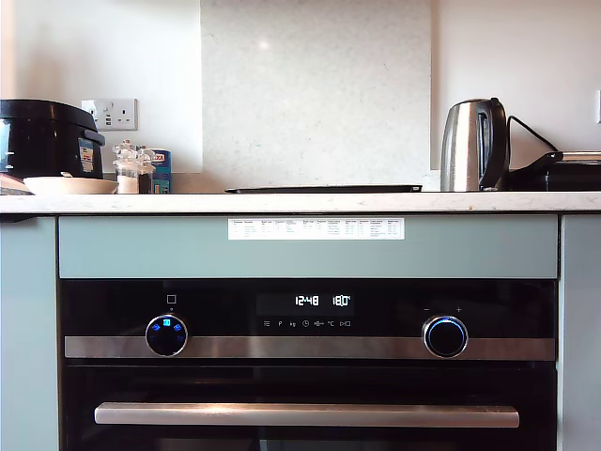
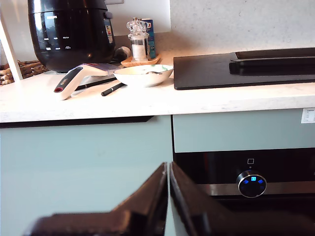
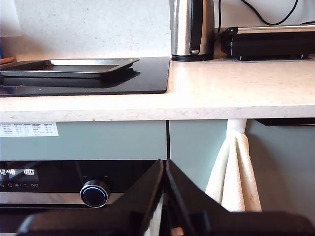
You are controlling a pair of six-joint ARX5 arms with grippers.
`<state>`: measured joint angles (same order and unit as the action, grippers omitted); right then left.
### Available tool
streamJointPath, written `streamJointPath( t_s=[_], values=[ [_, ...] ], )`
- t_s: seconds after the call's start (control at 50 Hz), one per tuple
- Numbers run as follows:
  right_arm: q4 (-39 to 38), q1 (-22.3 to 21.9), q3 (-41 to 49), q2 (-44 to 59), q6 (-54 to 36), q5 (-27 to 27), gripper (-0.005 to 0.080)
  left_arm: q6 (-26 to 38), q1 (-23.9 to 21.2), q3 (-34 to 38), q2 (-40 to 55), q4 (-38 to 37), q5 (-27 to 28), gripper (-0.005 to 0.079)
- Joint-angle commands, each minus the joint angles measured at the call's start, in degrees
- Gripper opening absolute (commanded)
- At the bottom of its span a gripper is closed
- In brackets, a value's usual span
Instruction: Switch the oven temperature to 140 degrees by turning the right rotary switch until the correct number is selected
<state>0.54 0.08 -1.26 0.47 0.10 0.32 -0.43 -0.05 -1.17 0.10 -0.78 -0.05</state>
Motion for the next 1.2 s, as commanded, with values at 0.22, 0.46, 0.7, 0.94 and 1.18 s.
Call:
streamJointPath(
  t_s=[0.22,0.46,0.7,0.94,1.18],
  values=[
    [9.9,-3.45,-8.98,-0.26,10.38,-7.26,-0.0012,-8.63,1.42,-2.49,-0.81,-5.18,11.93,-0.0022],
    [11.06,-3.45,-11.28,0.68,7.21,-7.43,-0.0013,-9.27,0.59,-2.49,-0.81,-5.64,14.71,-0.0022],
    [15.41,-1.53,-15.89,7.89,5.4,-9.07,-0.0012,-9.73,-1.9,-2.49,1.86,-6.71,17.27,-0.0022],
    [19.02,5.46,-21.22,19.54,-8.11,-9.35,-0.0012,-9.7,-4.83,-2.49,4.04,-6.88,17.57,-0.0022],
    [17.09,15.41,-23.3,33.22,-17.05,-8.11,-0.0012,-9.7,-5.31,-2.51,3.93,-6.88,17.57,-0.0022]
  ],
)
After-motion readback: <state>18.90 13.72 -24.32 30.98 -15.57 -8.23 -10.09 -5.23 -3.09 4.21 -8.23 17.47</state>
